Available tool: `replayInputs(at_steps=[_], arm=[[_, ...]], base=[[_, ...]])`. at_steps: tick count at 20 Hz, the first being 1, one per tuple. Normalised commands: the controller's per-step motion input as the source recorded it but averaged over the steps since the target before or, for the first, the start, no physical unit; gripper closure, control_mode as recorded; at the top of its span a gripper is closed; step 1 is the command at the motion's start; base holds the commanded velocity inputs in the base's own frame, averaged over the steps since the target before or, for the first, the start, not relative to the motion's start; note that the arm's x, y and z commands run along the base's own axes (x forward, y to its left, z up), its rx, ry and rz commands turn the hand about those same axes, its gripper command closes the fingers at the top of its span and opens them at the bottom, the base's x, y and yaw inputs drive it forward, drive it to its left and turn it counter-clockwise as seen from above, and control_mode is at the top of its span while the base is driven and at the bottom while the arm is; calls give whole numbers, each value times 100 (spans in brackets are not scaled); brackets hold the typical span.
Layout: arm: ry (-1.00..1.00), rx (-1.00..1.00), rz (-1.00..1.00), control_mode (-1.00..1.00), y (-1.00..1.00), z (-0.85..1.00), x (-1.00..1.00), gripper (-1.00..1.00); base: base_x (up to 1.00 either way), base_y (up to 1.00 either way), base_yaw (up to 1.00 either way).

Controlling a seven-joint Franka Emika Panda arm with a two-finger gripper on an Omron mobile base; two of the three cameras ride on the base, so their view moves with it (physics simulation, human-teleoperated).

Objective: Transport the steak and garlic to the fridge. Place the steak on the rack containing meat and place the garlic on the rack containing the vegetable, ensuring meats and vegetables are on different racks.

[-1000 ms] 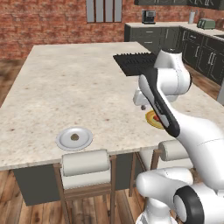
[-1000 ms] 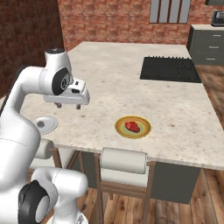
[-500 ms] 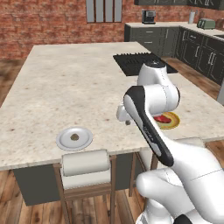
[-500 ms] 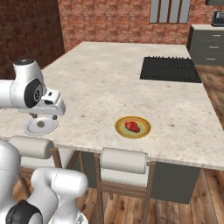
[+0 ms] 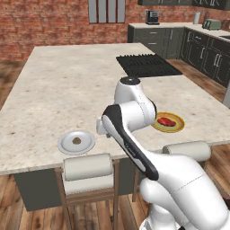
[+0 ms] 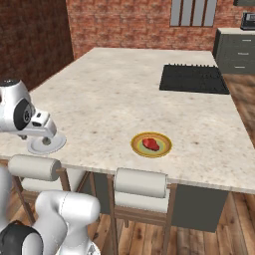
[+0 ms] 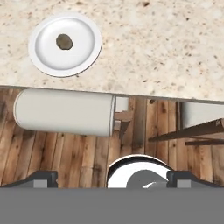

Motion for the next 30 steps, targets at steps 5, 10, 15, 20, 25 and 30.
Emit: replayInputs(at_steps=[5, 10, 15, 20, 25, 30], arm=[[0, 0, 0, -100, 45, -23, 30, -100], [2, 0, 0, -100, 47, -26, 34, -100], [8, 0, 0, -100, 46, -43, 42, -100], [3, 0, 0, -100, 25, -36, 45, -100], [0, 0, 0, -100, 14, -23, 54, -100], [3, 0, 0, -100, 2, -17, 65, -100]], base=[[0, 0, 0], [0, 0, 0], [0, 0, 0], [0, 0, 0], [0, 0, 0], [0, 0, 0]])
